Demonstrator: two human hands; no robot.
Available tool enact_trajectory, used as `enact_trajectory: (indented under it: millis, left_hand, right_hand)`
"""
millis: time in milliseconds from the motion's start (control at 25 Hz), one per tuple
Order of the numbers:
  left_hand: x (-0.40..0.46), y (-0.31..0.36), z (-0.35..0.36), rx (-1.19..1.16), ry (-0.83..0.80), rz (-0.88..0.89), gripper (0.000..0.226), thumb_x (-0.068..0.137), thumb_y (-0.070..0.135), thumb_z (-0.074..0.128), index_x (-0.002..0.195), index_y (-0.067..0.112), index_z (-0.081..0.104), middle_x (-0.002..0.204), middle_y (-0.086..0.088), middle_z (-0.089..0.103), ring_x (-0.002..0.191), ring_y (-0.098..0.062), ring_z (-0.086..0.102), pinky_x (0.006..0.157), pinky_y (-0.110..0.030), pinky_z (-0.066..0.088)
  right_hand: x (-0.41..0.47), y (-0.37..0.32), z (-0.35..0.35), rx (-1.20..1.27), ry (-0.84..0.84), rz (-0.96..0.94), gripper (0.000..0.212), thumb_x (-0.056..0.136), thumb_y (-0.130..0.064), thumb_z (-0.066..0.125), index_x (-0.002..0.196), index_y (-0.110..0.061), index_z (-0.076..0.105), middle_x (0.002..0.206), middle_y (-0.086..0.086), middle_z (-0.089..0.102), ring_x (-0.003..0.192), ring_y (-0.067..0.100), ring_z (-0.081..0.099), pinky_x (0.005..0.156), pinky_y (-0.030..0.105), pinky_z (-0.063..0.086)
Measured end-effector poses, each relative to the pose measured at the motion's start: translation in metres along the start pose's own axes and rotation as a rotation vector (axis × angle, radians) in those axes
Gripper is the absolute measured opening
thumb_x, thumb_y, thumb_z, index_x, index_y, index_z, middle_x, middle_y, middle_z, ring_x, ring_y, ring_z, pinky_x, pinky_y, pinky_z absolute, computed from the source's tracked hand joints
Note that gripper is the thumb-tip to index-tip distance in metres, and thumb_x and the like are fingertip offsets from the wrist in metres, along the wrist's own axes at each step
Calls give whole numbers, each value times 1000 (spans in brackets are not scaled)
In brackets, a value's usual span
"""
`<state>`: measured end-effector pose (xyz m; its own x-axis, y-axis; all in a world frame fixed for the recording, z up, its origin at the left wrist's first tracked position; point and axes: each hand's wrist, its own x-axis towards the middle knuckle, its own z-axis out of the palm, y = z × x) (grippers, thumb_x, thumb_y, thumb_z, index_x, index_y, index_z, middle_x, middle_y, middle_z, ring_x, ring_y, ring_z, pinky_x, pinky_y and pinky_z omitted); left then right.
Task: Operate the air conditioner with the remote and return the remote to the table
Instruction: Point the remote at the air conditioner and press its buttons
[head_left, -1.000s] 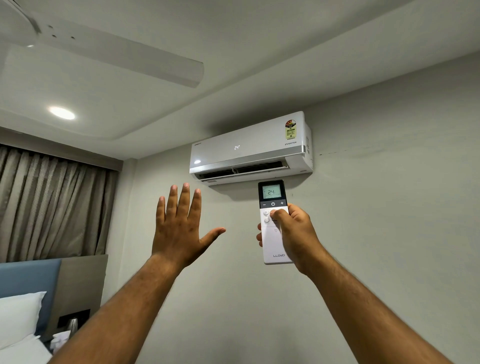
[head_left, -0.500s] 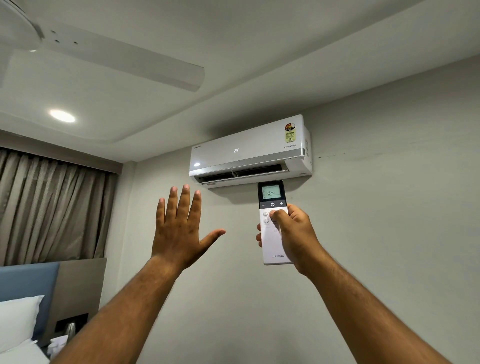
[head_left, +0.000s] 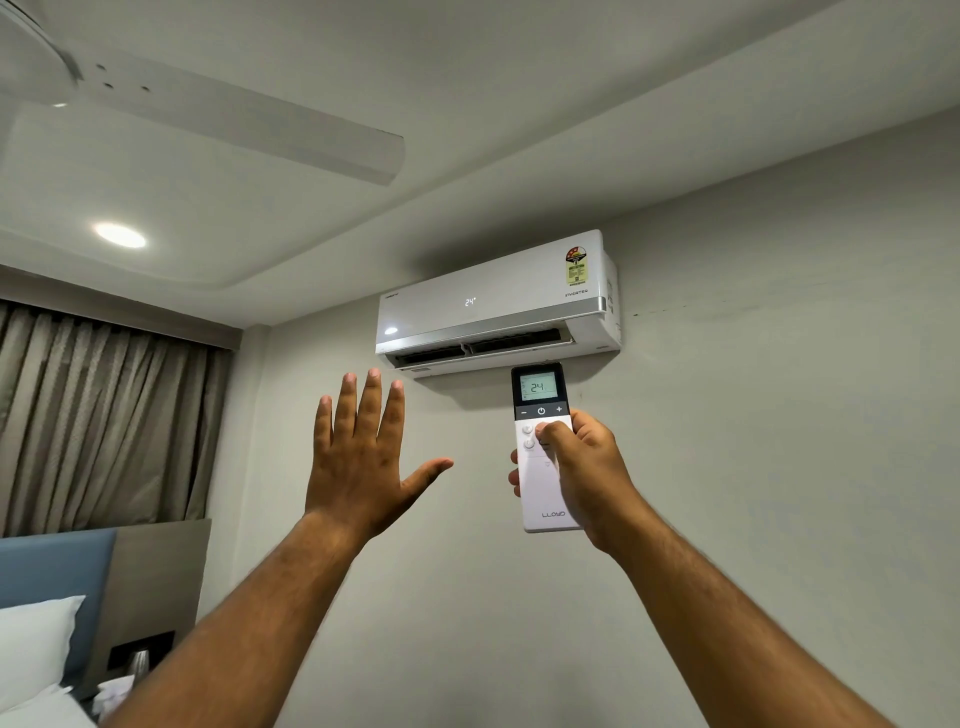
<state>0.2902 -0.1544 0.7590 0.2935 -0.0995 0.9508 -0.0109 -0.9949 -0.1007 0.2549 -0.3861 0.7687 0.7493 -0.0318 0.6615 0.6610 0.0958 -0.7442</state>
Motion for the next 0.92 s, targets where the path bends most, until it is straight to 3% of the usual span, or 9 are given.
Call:
enact_trajectory:
  millis: [240,440,640,800,920]
  left_hand:
    - [-1,1,2,-6,-12,1,103,76,83,12,150,12,9,160,-17,8,147,-36,0,118,-57,8]
    - [-3,1,5,-43,-2,-10,102,76,83,13,150,13,9,159,-15,5,147,-35,-1,118,-55,6]
    - [-4,8,7,-242,-27,-128,91,82,77,18,151,17,13,161,-11,4,148,-30,0,118,-48,6]
    - [-23,5,8,-501,-102,-249,72,88,64,32,142,17,37,155,-10,33,140,-27,32,111,-44,31]
    - [-47,-3,4,-761,-126,-373,39,93,50,43,116,25,63,122,-2,65,106,-17,61,88,-36,51]
  right_hand:
    - [0,7,1,-63,-16,-7,16,95,-17,49,109,-12,55,91,20,69,61,28,70,54,34,57]
    - [-1,12,5,-8,-26,24,14,96,-19,48,103,-10,55,83,18,70,58,27,70,53,35,58]
    - [-6,17,19,-16,-12,62,19,100,-31,45,93,-15,52,79,10,67,57,24,69,52,33,59]
    - [-15,42,51,-113,-55,127,23,100,-37,44,93,-18,55,80,6,64,61,18,60,51,23,51]
    - [-23,62,81,-59,-128,172,21,99,-35,44,98,-20,59,87,7,67,67,20,60,58,25,49]
